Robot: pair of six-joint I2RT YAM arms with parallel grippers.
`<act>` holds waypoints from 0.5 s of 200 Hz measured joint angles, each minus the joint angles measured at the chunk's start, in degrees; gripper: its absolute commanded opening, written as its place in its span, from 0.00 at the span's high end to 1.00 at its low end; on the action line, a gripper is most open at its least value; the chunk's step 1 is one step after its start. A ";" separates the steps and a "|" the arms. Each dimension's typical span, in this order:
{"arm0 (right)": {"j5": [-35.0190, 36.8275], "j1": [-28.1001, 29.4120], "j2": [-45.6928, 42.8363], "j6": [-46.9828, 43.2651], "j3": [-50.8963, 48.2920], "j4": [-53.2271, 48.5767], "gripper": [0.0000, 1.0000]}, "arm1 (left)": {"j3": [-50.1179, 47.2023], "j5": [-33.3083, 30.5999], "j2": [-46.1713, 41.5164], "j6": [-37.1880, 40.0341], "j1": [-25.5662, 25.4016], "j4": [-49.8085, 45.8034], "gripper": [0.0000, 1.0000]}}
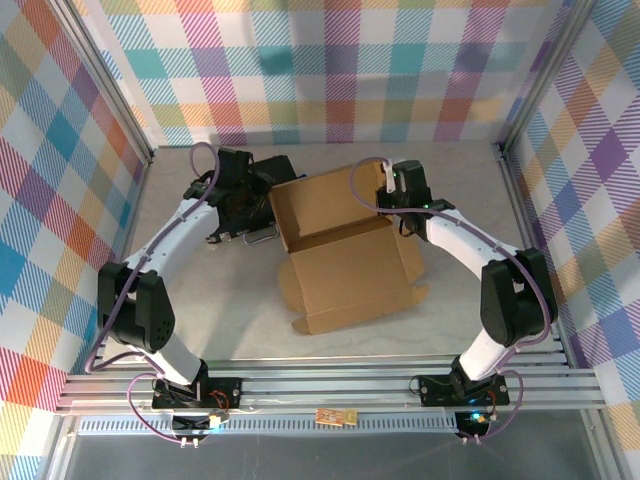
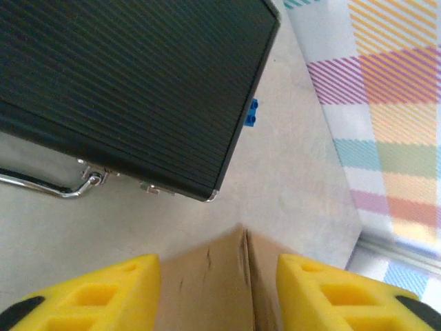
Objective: Fold the paper box
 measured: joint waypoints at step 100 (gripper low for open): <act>0.79 -1.03 0.74 1.90 -2.08 2.93 1.00 | -9.81 -0.15 -16.04 11.74 -5.84 -9.27 0.39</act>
